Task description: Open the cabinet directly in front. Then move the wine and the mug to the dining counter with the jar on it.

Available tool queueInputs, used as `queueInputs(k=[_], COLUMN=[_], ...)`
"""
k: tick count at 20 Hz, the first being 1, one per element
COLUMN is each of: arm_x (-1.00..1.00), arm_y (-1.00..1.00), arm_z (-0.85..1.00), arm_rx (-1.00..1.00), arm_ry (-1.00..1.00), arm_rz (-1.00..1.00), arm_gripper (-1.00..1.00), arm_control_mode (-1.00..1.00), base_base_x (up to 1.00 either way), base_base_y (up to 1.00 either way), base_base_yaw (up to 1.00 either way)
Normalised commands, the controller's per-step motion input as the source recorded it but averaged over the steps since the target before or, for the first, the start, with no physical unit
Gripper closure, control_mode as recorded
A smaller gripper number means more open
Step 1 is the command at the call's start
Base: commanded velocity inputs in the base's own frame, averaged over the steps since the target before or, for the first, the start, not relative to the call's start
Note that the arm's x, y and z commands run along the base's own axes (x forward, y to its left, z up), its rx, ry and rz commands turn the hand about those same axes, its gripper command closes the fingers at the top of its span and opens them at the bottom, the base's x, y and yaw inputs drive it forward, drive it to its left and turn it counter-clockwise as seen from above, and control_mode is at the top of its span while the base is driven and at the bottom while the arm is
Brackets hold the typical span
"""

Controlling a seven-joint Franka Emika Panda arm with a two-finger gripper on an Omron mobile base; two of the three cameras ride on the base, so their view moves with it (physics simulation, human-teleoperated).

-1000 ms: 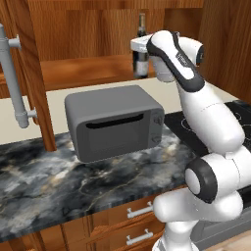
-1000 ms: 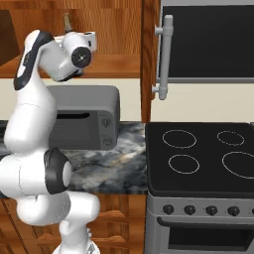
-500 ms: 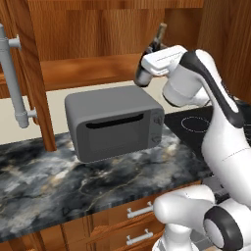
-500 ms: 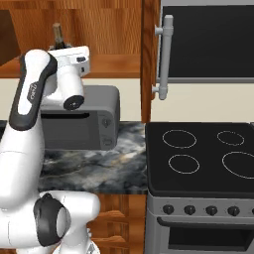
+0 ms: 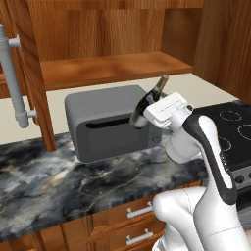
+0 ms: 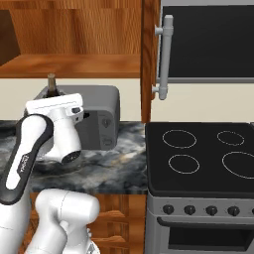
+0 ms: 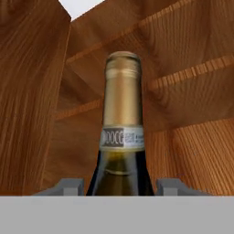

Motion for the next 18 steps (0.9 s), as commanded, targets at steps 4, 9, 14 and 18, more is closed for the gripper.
queueInputs(k=[4,9,14,18], arm_x=[-0.72,-0.2,0.0,-0.07], arm_y=[0.05,0.18,0.02,0.02], arm_z=[-0.2,-0.02,0.03,0.08], arm_rx=[-0.03,-0.07,-0.01,-0.01], arm_ry=[0.22,0.28,0.06,-0.1], arm_rz=[0.28,0.24,0.01,0.0], arm_gripper=[1.0,1.0,1.0,1.0], arm_control_mode=[-1.0,-1.0,-1.0,-1.0], base_base_x=[0.0,0.0,0.0,0.0], base_base_y=[0.0,0.0,0.0,0.0], base_base_yaw=[0.0,0.0,0.0,0.0])
